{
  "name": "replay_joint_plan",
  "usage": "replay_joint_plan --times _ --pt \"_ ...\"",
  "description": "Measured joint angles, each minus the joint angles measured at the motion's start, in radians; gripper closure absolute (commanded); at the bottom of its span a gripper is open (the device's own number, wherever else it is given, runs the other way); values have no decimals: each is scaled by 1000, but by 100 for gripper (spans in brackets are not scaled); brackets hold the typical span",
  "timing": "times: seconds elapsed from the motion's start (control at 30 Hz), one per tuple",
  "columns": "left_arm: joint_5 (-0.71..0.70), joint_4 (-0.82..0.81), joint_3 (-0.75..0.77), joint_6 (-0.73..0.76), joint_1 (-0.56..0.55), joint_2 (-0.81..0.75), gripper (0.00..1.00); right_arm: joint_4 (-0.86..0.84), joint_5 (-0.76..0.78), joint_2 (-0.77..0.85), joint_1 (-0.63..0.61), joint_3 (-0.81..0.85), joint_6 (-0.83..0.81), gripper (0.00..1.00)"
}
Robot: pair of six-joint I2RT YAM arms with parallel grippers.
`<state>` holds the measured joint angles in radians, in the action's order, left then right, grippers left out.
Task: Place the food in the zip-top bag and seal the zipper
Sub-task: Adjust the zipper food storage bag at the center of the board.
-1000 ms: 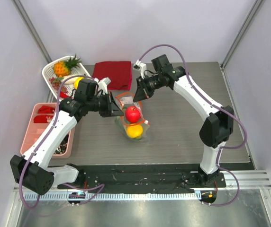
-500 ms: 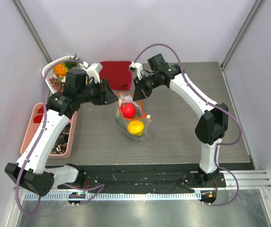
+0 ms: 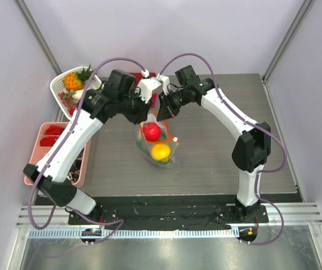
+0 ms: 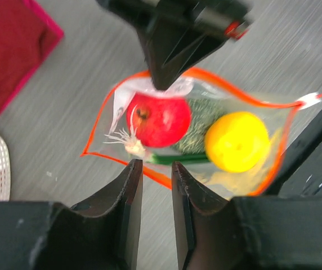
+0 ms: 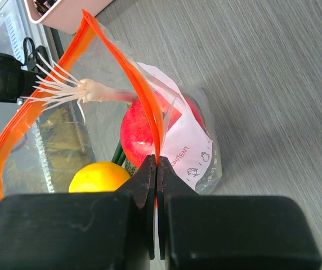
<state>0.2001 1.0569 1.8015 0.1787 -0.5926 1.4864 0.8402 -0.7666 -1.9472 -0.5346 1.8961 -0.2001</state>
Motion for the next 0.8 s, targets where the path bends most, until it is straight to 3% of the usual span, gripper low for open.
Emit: replay_joint_plan --times 0.17,0.6,0.8 --pt "-63 90 28 48 -1 85 62 -6 -7 0 0 0 20 99" --pt "-102 100 64 61 -10 119 63 -10 -26 0 0 0 42 99" --pt "-108 84 65 60 -10 159 73 -13 -32 0 6 0 47 99"
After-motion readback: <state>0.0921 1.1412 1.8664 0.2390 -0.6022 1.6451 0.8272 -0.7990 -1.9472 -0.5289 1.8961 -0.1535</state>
